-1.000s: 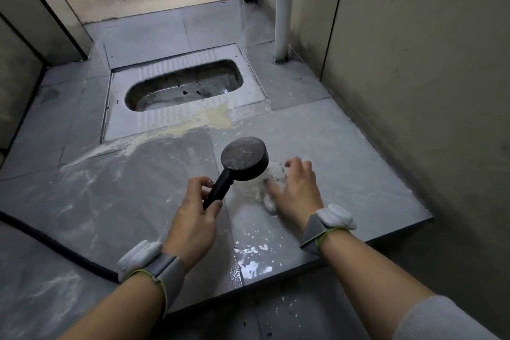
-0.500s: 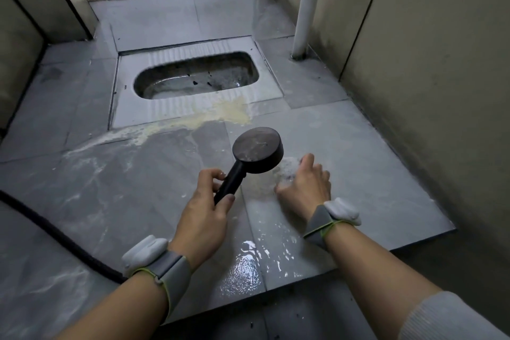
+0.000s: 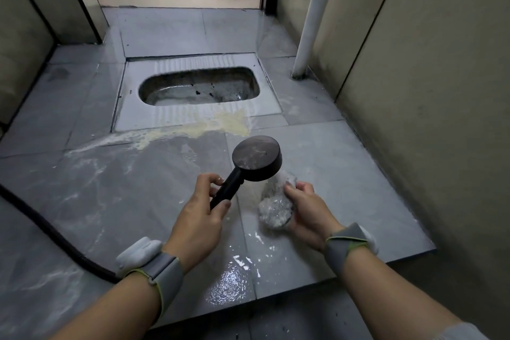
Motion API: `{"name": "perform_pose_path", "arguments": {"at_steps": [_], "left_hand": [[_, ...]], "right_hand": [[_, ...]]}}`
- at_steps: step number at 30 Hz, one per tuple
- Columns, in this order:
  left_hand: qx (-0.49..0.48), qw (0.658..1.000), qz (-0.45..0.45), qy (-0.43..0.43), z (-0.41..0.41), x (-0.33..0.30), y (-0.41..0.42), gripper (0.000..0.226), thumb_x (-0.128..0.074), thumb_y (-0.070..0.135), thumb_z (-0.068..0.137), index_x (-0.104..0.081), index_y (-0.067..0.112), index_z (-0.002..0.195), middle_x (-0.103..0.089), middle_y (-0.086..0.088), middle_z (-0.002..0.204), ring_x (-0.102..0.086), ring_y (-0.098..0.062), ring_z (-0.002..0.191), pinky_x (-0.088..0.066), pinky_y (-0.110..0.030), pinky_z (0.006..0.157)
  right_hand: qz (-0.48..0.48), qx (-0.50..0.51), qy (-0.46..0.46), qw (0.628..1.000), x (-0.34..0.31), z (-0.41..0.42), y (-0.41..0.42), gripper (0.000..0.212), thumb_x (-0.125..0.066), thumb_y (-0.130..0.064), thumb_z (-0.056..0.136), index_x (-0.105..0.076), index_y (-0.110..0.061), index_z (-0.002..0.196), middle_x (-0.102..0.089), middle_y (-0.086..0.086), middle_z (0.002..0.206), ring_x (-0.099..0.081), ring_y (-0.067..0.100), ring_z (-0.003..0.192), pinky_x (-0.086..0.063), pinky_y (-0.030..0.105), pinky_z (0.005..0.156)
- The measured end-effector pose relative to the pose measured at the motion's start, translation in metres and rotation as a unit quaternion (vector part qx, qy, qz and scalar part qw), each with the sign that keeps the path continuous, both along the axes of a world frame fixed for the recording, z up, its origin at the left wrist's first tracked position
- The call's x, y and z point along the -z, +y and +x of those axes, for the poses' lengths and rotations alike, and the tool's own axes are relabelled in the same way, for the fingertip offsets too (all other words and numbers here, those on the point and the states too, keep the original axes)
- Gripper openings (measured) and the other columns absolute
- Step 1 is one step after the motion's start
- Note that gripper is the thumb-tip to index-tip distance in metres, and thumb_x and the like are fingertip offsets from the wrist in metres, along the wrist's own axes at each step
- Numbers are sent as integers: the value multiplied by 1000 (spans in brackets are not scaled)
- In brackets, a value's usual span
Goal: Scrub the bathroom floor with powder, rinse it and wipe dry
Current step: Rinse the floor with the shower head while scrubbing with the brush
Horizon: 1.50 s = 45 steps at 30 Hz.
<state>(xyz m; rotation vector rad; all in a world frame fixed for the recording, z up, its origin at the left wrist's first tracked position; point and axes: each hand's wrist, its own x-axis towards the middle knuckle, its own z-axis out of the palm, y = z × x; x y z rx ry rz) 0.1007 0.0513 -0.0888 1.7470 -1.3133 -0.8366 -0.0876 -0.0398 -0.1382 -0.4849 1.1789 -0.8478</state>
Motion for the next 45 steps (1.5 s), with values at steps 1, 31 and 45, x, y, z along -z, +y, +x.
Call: {"name": "perform_pose_path", "arguments": {"at_steps": [1, 31, 45], "left_hand": [[2, 1000, 2, -1, -1, -1, 0, 30, -56, 12, 93, -40, 33, 107, -54, 13, 90, -53, -3, 70, -46, -36, 74], [51, 999, -1, 7, -51, 1, -21, 28, -55, 14, 94, -40, 32, 110, -53, 10, 95, -52, -17, 72, -48, -42, 70], [221, 969, -28, -107, -135, 7, -30, 36, -61, 18, 90, -40, 40, 109, -55, 10, 100, -53, -16, 89, -46, -37, 79]], "right_hand": [[10, 22, -30, 999, 2, 0, -3, 38, -58, -16, 95, -39, -6, 127, -56, 24, 122, -60, 40, 110, -49, 65, 88], [-135, -26, 258, 956, -15, -61, 0, 44, -68, -54, 78, -49, -31, 111, -67, 5, 84, -63, 22, 70, -52, 33, 64], [-72, -25, 526, 847, -32, -231, 60, 44, -72, -39, 81, -42, -22, 108, -58, 10, 114, -56, 25, 94, -39, 30, 75]]}}
